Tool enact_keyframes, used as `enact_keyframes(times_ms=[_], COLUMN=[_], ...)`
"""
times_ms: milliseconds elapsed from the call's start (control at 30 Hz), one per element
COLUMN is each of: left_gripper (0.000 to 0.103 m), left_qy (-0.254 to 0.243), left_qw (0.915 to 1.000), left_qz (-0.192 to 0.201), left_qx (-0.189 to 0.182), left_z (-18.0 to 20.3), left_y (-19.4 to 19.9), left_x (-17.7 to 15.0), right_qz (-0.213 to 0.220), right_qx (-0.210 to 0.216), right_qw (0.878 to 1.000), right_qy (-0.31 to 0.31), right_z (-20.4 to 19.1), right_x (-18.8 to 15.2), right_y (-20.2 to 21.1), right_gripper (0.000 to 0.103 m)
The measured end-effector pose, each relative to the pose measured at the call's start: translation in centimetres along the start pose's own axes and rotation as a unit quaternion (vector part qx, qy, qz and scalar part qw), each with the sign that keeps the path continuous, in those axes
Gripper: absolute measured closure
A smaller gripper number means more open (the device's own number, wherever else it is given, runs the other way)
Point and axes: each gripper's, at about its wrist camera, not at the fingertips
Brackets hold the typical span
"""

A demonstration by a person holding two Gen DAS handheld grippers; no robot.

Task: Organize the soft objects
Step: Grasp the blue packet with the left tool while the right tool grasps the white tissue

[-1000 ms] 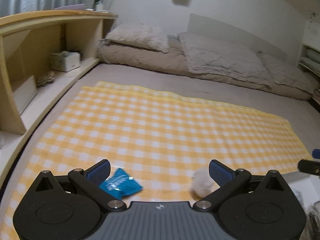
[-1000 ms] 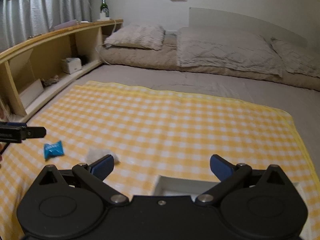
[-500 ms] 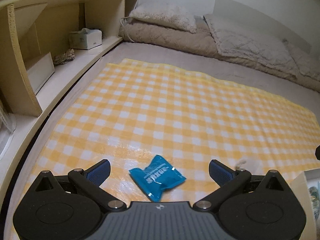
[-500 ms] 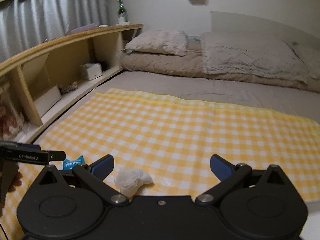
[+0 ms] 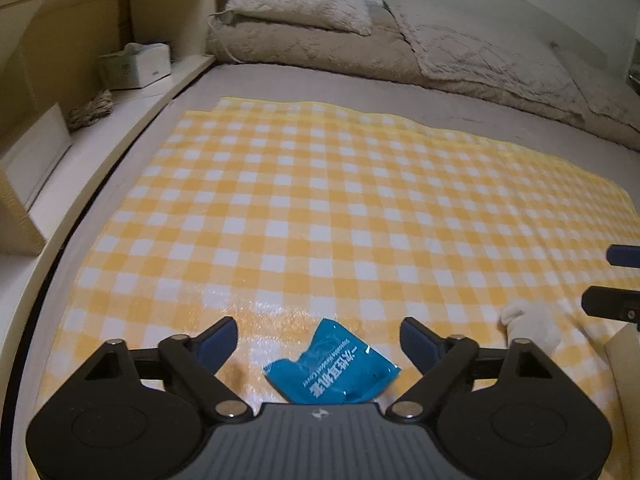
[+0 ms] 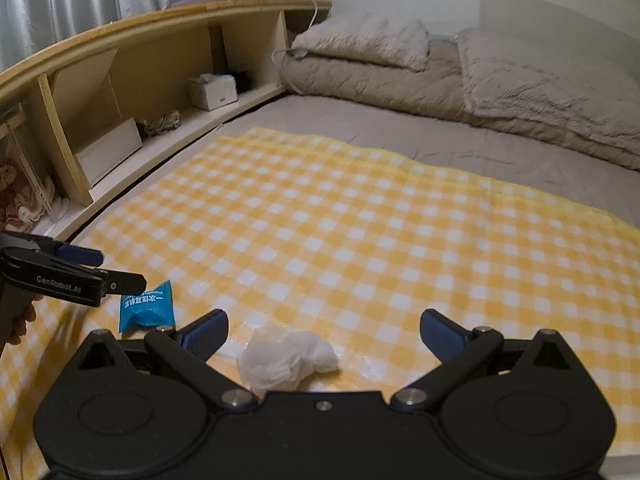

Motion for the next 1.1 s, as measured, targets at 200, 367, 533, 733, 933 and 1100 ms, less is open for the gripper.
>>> enact_keyframes(times_ms=[200, 367, 533, 733, 933, 1100], left_gripper=[0.019, 0.022, 0.027, 0.036, 0.049, 0.054], left_qy=[0.004, -0.023, -0.07, -0.089, -0.092, -0.107], left_qw=[0.9997, 0.9975, 0.993, 0.9909, 0.9914, 0.9903], left_qz=[-0.006, -0.038, -0.067, -0.076, -0.077, -0.078], left_qx=[-0.024, -0.054, -0.068, -0.068, -0.053, -0.045], left_z=[-0.3, 0.6, 1.7, 2.2, 2.5, 2.6], left_y=[-1.9, -3.0, -3.1, -2.8, -2.6, -2.4], left_x=[0.3, -0.2, -1.1, -1.6, -1.7, -1.5], right_qz=[-0.02, -0.032, -0.051, -0.068, -0.091, -0.099], right_qx=[0.017, 0.02, 0.02, 0.026, 0.033, 0.026], right_qw=[1.0, 0.999, 0.998, 0.997, 0.993, 0.989], right_qy=[-0.012, -0.008, 0.008, 0.039, 0.07, 0.107], right_z=[0.2, 0.3, 0.6, 0.4, -0.3, -1.4], right_x=[0.2, -0.1, -0.8, -1.5, -2.1, -2.5], right_y=[-2.3, -3.6, -4.4, -4.6, -5.1, -5.2], right_gripper=[0.007, 0.008, 0.008, 0.008, 0.018, 0.04])
Point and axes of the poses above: each gripper's, at about its wrist camera, not at the fingertips, and y roughly against the way its jaws point, z to its right, x to its top, and after that the axes turned 2 degrees about x, right-handed
